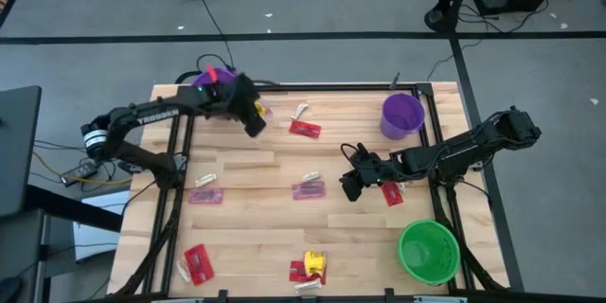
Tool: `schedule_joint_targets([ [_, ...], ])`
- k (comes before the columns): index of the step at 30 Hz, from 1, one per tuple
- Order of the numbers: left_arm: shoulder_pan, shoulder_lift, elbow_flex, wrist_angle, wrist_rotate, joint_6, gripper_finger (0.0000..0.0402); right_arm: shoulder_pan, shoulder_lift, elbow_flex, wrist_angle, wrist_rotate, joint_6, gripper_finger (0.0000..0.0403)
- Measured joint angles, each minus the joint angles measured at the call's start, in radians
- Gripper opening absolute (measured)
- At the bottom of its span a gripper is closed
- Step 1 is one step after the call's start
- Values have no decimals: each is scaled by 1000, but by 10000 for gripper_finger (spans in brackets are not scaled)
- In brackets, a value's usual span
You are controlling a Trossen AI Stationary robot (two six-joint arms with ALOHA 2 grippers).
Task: Sort candy by brand, put in halloween buckets
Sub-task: Put the yellow candy into the left purple bucket
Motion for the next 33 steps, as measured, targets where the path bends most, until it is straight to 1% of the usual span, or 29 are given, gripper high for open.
schedule_joint_targets([
  [4,128,4,0,-9,0,10,26,2,0,0,1,1,12,116],
  [8,235,2,0,-1,2,-27,27,2,0,0,0,0,13,116],
  [14,351,1,0,-13,0,-50,27,2,0,0,-1,4,13,116],
  [22,438,0,0,-101,-2,-63,27,1,0,0,-1,31,12,116],
  [28,461,0,0,-112,0,-42,29,1,0,0,0,70,13,116],
  [33,460,-20,0,-146,12,-45,41,1,0,0,0,71,12,116],
])
